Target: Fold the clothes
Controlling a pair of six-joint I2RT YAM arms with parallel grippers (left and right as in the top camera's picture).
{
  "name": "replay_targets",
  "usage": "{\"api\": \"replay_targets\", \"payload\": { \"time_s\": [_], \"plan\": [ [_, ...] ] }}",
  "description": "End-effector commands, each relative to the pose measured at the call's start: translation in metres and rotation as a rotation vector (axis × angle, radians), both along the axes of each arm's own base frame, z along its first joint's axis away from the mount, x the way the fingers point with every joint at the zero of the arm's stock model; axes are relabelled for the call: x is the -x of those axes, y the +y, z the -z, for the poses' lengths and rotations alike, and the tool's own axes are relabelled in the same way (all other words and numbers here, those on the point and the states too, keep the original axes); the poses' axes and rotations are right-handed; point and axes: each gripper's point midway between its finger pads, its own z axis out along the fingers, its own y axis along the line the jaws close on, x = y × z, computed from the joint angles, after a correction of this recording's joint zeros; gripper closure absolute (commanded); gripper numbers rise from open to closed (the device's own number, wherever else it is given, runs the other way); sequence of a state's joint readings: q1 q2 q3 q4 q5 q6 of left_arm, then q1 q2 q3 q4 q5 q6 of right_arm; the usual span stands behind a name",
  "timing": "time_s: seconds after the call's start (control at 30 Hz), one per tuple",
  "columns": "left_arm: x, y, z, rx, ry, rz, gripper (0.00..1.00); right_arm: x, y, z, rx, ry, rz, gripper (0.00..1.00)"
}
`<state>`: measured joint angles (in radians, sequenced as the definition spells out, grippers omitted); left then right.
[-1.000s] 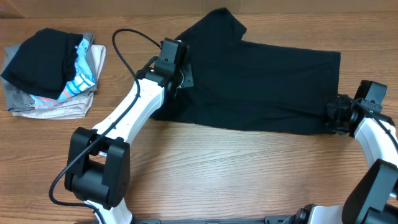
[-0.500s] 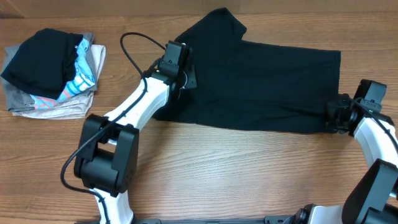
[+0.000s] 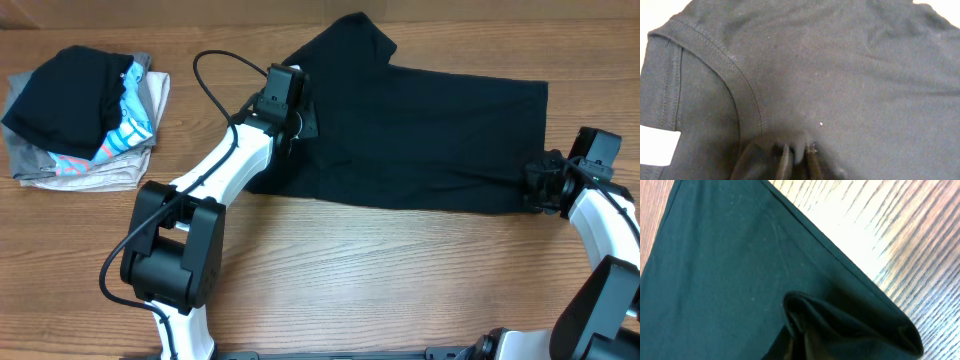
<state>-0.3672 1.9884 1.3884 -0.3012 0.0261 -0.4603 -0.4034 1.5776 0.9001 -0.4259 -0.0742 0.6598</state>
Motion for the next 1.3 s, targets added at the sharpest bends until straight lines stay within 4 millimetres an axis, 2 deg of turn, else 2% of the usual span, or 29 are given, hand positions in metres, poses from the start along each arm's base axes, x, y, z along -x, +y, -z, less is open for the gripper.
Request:
{"api": "replay_targets", "payload": {
  "time_s": [0.0, 0.07, 0.13, 0.17, 0.2, 0.3, 0.33, 0.4, 0.47, 0.53, 0.57, 0.6, 0.63, 0.67, 0.77, 0.9, 1.0, 1.1, 1.27],
  "plan": [
    [-0.004, -0.008, -0.004, -0.001, -0.021, 0.033, 0.76, -0.003, -0.002, -0.001, 0.017, -0.011, 0.0, 0.85],
    [-0.009, -0.008, -0.01, -0.004, -0.039, 0.043, 0.71, -0.007, -0.003, -0.003, 0.024, -0.028, 0.0, 0.74],
    [-0.014, -0.008, -0.023, -0.013, -0.058, 0.055, 0.69, -0.014, -0.004, -0.007, 0.029, -0.061, -0.006, 0.65],
    [-0.017, -0.008, -0.031, -0.016, -0.065, 0.059, 0.66, -0.017, -0.004, -0.01, 0.031, -0.075, -0.013, 0.57],
    [-0.021, -0.006, -0.052, -0.03, -0.078, 0.068, 0.64, -0.025, -0.003, -0.015, 0.033, -0.116, -0.041, 0.49],
    [-0.024, 0.004, -0.082, -0.063, -0.064, 0.046, 0.63, -0.034, 0.0, -0.023, 0.056, -0.151, -0.11, 0.26],
    [-0.021, 0.008, -0.089, -0.08, -0.048, 0.036, 0.64, -0.035, 0.0, -0.026, 0.065, -0.154, -0.133, 0.22],
    [-0.014, 0.023, -0.096, -0.128, 0.002, 0.007, 0.68, -0.036, 0.004, -0.03, 0.063, -0.144, -0.176, 0.2],
    [-0.002, 0.037, -0.095, -0.174, 0.062, -0.015, 0.77, -0.03, 0.009, -0.03, 0.031, -0.105, -0.183, 0.23],
    [0.015, 0.051, -0.084, -0.198, 0.154, -0.043, 0.88, -0.017, 0.016, -0.025, -0.011, -0.04, -0.186, 0.34],
    [0.025, 0.057, -0.077, -0.201, 0.213, -0.062, 0.94, -0.011, 0.019, -0.021, -0.03, -0.008, -0.186, 0.48],
    [0.035, 0.063, -0.071, -0.204, 0.264, -0.078, 0.96, -0.004, 0.021, -0.017, -0.044, 0.019, -0.185, 0.55],
    [0.052, 0.073, -0.059, -0.214, 0.356, -0.092, 0.96, 0.008, 0.025, -0.011, -0.064, 0.077, -0.18, 0.73],
    [0.066, 0.081, -0.049, -0.225, 0.427, -0.097, 0.96, 0.017, 0.028, -0.006, -0.082, 0.113, -0.18, 0.84],
    [0.078, 0.082, -0.03, -0.211, 0.49, -0.09, 0.96, 0.025, 0.032, 0.001, -0.085, 0.141, -0.202, 0.96],
    [0.089, 0.07, 0.002, -0.143, 0.541, -0.056, 0.96, 0.028, 0.036, 0.007, -0.083, 0.151, -0.234, 0.96],
    [0.094, 0.065, 0.017, -0.113, 0.55, -0.043, 0.96, 0.026, 0.042, 0.009, -0.082, 0.156, -0.256, 0.96],
    [0.091, 0.065, 0.027, -0.11, 0.531, -0.043, 0.96, 0.023, 0.05, 0.016, -0.081, 0.171, -0.302, 0.96],
    [0.084, 0.063, 0.035, -0.101, 0.492, -0.044, 0.95, 0.019, 0.062, 0.04, -0.073, 0.218, -0.384, 0.96]
  ]
}}
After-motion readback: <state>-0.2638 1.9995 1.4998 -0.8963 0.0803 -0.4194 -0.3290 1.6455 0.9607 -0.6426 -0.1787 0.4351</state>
